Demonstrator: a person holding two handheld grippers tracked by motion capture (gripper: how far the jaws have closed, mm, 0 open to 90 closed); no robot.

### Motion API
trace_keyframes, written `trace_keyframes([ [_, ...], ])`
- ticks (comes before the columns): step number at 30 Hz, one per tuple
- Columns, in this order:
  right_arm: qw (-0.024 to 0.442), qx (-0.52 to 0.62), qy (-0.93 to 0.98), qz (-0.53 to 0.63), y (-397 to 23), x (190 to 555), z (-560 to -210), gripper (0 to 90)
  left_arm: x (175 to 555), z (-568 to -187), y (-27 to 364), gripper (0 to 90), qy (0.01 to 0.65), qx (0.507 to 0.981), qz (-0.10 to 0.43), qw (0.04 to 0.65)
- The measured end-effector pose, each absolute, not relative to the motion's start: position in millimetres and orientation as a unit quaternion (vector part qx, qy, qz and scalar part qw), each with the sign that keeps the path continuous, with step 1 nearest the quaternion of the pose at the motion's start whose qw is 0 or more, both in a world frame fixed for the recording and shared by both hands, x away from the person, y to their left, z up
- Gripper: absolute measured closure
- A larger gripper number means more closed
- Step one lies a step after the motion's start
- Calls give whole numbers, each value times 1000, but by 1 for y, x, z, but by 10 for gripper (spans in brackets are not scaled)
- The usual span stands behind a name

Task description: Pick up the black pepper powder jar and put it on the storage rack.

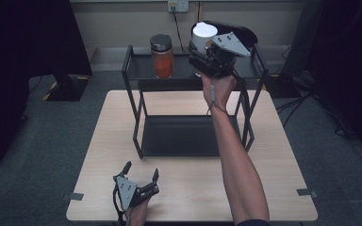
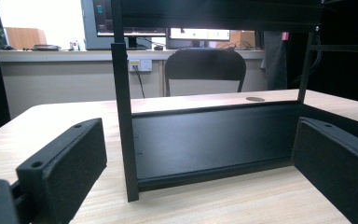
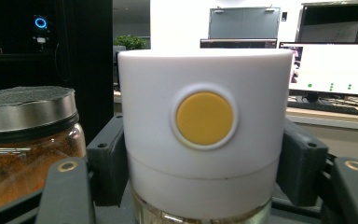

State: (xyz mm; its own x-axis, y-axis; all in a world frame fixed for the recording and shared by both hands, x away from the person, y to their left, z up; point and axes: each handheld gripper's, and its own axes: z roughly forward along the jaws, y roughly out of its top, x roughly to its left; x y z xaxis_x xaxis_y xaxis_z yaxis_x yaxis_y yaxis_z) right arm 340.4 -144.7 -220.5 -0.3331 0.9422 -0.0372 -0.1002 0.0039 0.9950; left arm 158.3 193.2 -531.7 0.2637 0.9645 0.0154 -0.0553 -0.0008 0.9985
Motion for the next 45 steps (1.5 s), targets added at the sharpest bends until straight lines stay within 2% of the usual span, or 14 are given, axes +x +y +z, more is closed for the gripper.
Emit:
trace_keyframes([
  [11,416,391,558,602,-149,346,-218,303,158,-532,193,27,413,550,444,574],
  [31,413,394,560,600,-148,348,-216,296,159,-531,192,29,415,551,445,571],
  [37,428,383,554,603,-145,345,-221,222,159,-531,192,29,415,551,445,572],
  [45,446,379,537,607,-137,339,-230,20,158,-532,192,29,414,550,445,573],
])
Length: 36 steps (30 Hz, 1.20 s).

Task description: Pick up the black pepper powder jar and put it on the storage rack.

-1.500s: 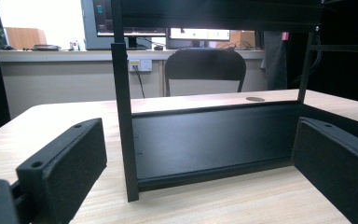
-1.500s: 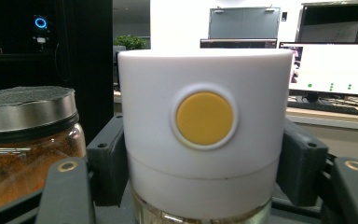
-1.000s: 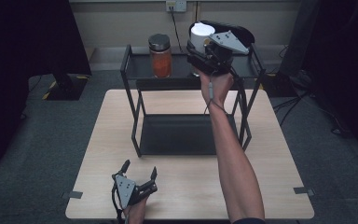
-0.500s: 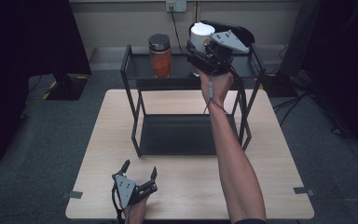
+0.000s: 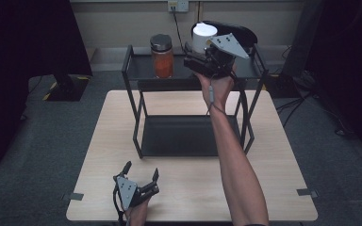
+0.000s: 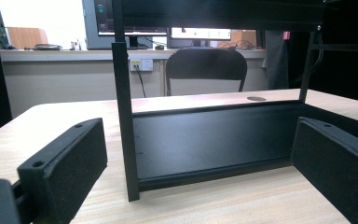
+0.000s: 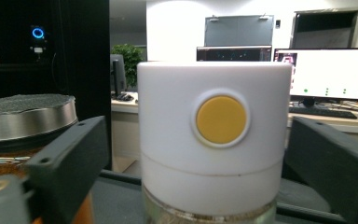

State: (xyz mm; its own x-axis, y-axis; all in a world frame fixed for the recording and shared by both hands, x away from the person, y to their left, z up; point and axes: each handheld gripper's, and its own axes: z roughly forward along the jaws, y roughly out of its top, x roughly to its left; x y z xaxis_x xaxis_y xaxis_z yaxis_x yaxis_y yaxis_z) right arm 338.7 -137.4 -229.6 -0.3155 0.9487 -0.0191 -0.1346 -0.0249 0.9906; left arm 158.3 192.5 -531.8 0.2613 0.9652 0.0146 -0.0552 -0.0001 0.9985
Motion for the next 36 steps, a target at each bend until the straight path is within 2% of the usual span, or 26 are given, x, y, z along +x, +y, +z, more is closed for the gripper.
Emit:
trace_keyframes([
  [2,448,380,532,610,-137,336,-232,0,158,-532,192,29,414,550,445,573],
  [36,443,329,509,661,-163,270,-280,0,158,-532,191,28,415,548,447,572],
])
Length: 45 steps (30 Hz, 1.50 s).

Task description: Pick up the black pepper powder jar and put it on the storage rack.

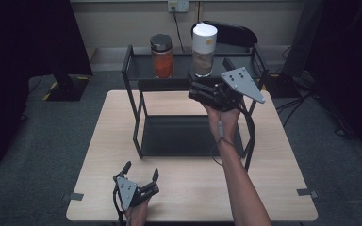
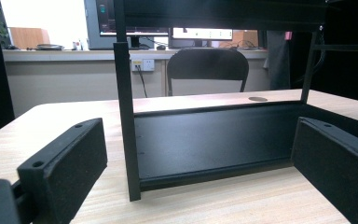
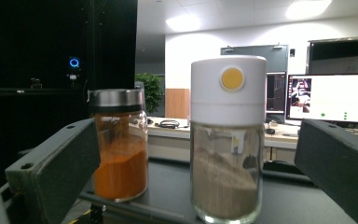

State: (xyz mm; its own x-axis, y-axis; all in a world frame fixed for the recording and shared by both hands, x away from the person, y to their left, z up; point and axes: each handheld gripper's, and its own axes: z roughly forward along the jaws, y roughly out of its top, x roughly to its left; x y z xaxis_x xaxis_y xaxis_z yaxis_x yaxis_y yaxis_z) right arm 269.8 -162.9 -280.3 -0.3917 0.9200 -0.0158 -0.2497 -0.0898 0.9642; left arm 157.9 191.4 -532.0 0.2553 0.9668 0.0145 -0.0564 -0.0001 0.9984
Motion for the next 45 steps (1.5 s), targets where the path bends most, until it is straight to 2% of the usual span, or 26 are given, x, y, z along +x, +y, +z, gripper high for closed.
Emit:
trace_keyframes([
  [45,462,346,492,652,-194,213,-359,0,158,-532,190,28,417,547,448,571],
])
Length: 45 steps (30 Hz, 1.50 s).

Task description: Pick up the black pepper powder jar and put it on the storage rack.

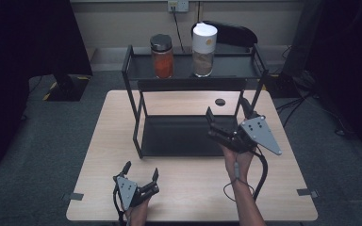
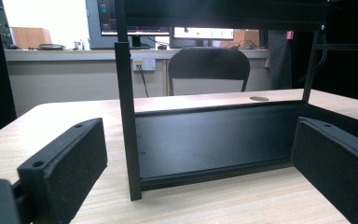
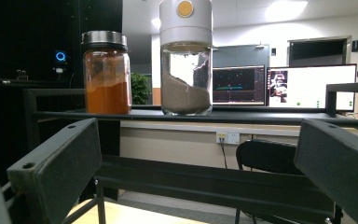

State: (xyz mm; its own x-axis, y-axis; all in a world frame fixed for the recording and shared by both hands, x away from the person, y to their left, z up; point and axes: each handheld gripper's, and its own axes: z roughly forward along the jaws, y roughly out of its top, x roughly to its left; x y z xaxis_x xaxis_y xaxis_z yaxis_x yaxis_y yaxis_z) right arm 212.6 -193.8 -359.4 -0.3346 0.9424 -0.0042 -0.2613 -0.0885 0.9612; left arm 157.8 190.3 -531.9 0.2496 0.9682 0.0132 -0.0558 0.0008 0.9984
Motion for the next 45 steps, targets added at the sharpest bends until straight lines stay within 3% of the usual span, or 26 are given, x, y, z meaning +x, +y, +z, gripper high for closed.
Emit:
trace_keyframes([
  [45,473,395,490,616,-213,167,-444,0,158,-532,190,30,418,546,449,570],
])
